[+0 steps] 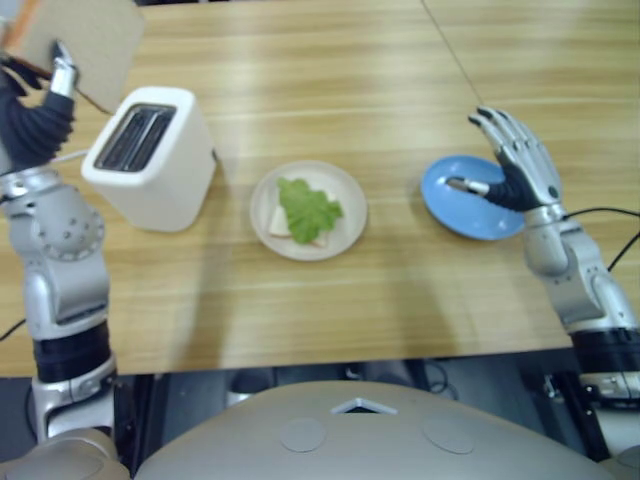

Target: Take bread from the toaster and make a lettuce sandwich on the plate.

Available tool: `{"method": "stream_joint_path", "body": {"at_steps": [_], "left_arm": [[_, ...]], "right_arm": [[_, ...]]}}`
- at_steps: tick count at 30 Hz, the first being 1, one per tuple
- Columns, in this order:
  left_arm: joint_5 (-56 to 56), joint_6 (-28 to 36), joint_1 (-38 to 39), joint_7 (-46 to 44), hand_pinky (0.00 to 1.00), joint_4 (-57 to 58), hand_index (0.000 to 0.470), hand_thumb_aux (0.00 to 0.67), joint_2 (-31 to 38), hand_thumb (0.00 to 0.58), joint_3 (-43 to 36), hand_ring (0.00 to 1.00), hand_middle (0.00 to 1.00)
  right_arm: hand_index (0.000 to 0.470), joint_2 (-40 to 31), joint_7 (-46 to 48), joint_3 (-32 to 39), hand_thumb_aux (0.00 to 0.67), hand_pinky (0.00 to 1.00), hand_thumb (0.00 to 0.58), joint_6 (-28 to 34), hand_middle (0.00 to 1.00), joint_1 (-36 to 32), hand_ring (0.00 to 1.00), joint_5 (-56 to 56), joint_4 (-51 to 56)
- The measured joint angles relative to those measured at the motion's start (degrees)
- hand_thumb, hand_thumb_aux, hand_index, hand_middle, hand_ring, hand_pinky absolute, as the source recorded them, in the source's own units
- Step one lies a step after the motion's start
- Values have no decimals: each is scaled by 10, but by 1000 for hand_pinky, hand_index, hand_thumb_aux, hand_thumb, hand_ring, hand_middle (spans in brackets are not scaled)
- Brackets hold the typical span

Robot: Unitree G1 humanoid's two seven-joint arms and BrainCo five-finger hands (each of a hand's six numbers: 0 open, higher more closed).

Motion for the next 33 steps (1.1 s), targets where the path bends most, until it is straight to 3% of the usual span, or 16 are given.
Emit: {"method": "stream_joint_path", "body": {"at_steps": [8,12,20,33], "left_arm": [[-234,-10,-32,-163,1000,36,460,670,-94,580,-103,1000,1000],[-287,-12,-31,-232,1000,89,460,670,-133,580,-179,1000,1000],[-304,1,-41,-318,1000,232,460,670,-135,580,-231,1000,1000],[-268,24,-57,-374,1000,381,460,670,-126,580,-285,1000,1000]], "right_arm": [[0,18,0,4,0,0,0,-1,0,-4,0,-3,13],[0,20,0,4,0,0,0,-2,0,-9,0,-4,17],[0,22,0,6,0,0,0,-10,0,-12,0,-4,36],[0,27,0,17,0,0,0,-12,0,-13,0,-4,37]]}}
